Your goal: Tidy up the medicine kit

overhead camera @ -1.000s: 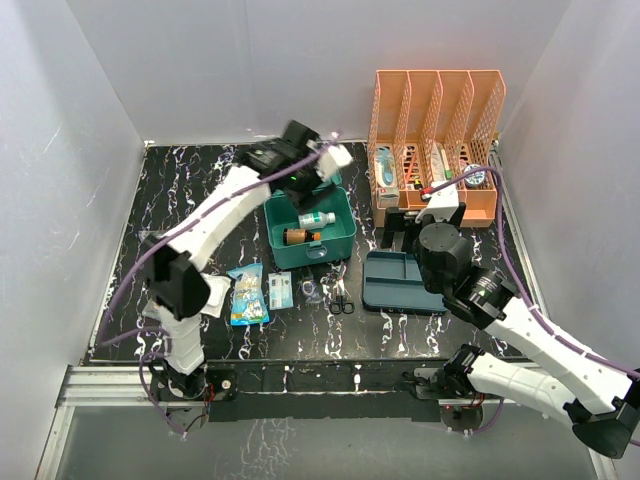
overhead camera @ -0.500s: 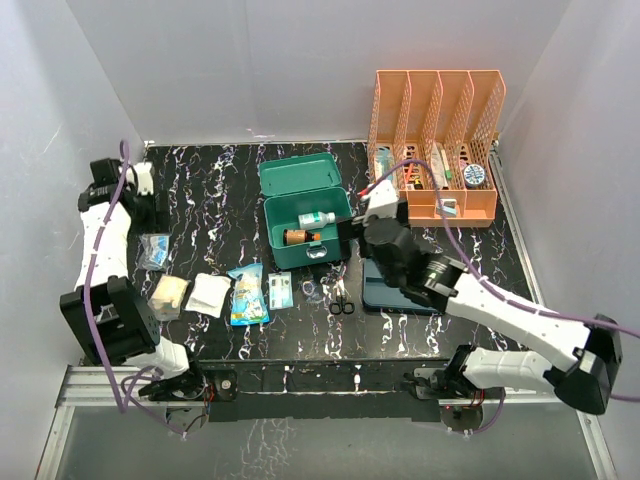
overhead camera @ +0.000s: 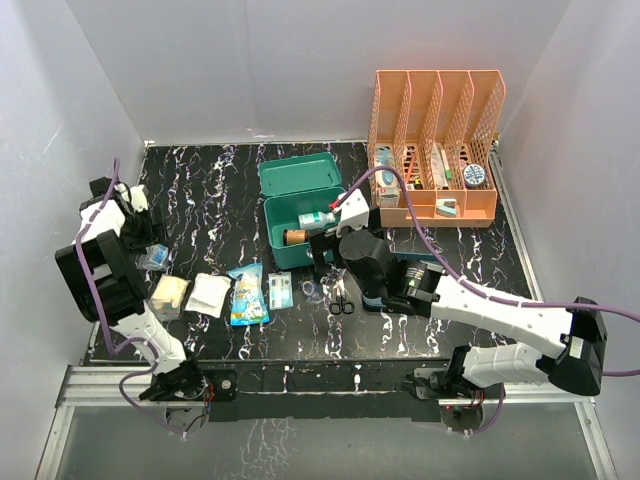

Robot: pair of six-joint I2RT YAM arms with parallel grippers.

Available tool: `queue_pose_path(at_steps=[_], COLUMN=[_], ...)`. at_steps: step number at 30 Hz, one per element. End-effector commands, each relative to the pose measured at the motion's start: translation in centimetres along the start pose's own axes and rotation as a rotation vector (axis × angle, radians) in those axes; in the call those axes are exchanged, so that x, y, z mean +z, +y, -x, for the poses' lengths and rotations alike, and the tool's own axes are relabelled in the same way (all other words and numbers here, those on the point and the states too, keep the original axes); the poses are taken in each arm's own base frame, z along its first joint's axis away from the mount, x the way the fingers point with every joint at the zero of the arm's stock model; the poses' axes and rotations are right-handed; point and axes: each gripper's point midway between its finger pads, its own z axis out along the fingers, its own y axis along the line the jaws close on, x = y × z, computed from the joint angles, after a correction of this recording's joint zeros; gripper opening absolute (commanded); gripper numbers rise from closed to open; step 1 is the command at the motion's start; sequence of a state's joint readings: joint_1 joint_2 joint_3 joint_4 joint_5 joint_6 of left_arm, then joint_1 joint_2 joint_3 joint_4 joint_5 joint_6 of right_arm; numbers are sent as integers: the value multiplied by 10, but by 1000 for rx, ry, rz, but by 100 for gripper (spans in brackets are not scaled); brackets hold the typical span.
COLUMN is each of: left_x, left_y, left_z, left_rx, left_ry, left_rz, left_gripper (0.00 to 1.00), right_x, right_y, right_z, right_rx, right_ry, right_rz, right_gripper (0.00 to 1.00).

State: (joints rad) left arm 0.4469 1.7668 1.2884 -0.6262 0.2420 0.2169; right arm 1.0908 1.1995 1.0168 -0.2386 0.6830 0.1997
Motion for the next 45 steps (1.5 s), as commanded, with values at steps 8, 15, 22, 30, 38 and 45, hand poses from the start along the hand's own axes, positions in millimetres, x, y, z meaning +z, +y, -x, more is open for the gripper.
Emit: queue_pose_path(at_steps=[8,15,22,30,38,45], left_x=[41,29,-55,-81,-54,-28], left_y=[33,27,-60,-272,-378,-403], left_z=[5,8,75,102,67,8], left_rx=[36,66,270,726,1045,1263], left_ry=[34,22,-131,-169,-138,-15], left_rz=[69,44,-57,-172,-196,-180], left_gripper=[65,0,0,0,0,0], right_x=[-9,-14,-31,-52,-80,-87], right_y=[27,19,-12,-46,-80,-89], right_z=[20,20,31,39,34,28], right_rx=[90,104,131,181,247,262], right_ry=[-50,-63,-113,-133,-137,-133], right_rz=[46,24,-59,-161,-215,-224], right_gripper=[98,98,98,98,98,98])
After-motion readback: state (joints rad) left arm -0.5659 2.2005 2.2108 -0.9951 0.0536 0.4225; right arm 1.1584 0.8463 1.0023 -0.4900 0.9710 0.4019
